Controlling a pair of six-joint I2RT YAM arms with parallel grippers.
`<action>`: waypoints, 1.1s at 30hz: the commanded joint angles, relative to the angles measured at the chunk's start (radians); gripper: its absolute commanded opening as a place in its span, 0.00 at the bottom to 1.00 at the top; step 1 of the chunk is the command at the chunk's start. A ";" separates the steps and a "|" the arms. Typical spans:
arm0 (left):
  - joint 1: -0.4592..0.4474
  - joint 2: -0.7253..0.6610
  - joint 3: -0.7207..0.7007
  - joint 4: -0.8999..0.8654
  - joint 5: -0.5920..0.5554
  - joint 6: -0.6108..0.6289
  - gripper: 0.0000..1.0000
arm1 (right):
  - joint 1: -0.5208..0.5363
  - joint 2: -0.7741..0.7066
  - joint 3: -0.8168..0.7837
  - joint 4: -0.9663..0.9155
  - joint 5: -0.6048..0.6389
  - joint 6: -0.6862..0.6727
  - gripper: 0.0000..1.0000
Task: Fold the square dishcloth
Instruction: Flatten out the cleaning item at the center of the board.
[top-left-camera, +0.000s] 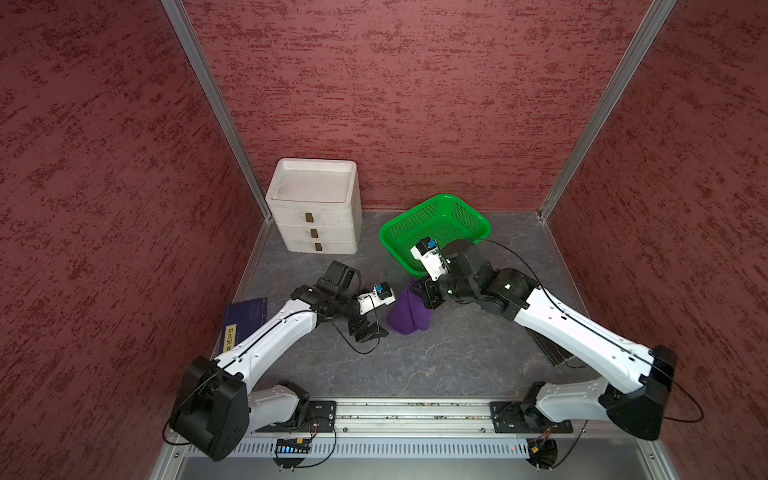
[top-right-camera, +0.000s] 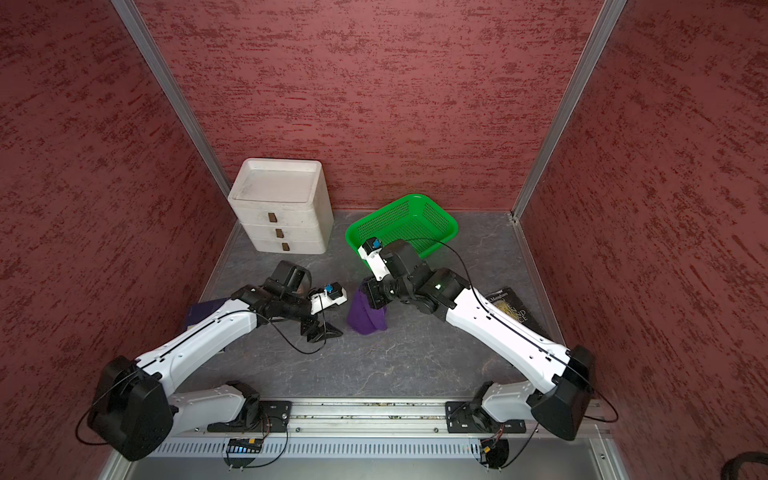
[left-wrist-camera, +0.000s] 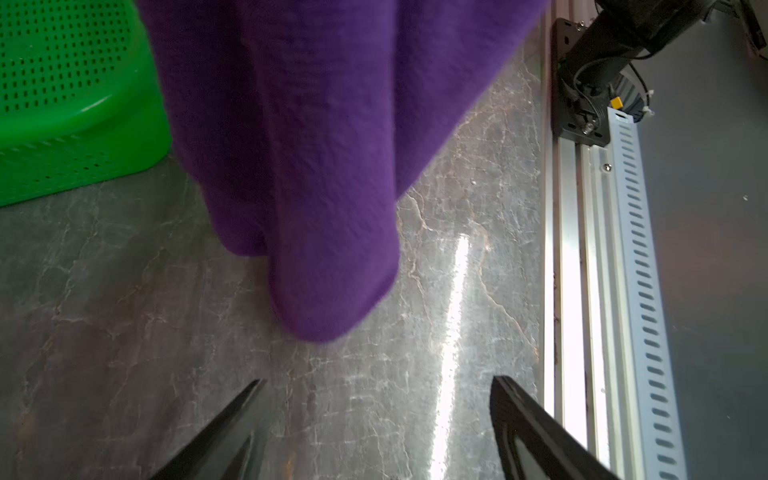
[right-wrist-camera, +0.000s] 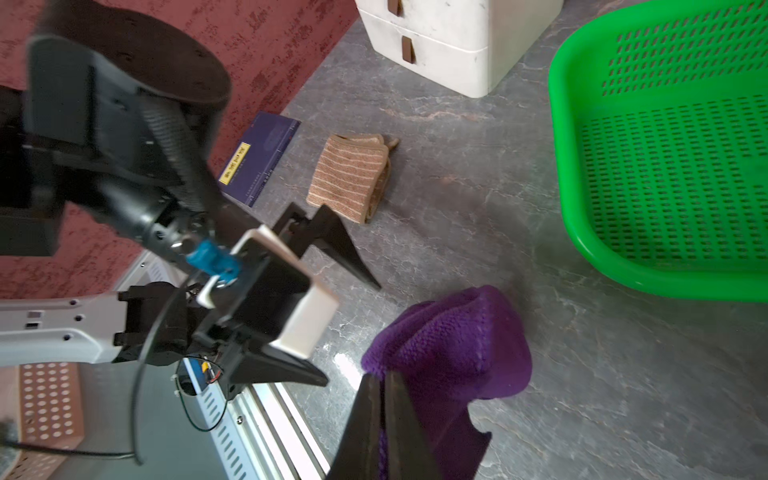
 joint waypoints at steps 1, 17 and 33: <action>0.004 0.048 0.029 0.110 0.041 -0.045 0.84 | -0.002 -0.040 0.030 0.053 -0.068 0.010 0.00; 0.050 0.038 0.191 0.005 -0.336 0.226 0.00 | -0.173 0.035 0.108 -0.143 0.185 -0.112 0.00; -0.224 -0.228 -0.258 -0.271 -0.596 0.358 0.45 | 0.239 -0.127 -0.468 -0.048 0.182 0.147 0.18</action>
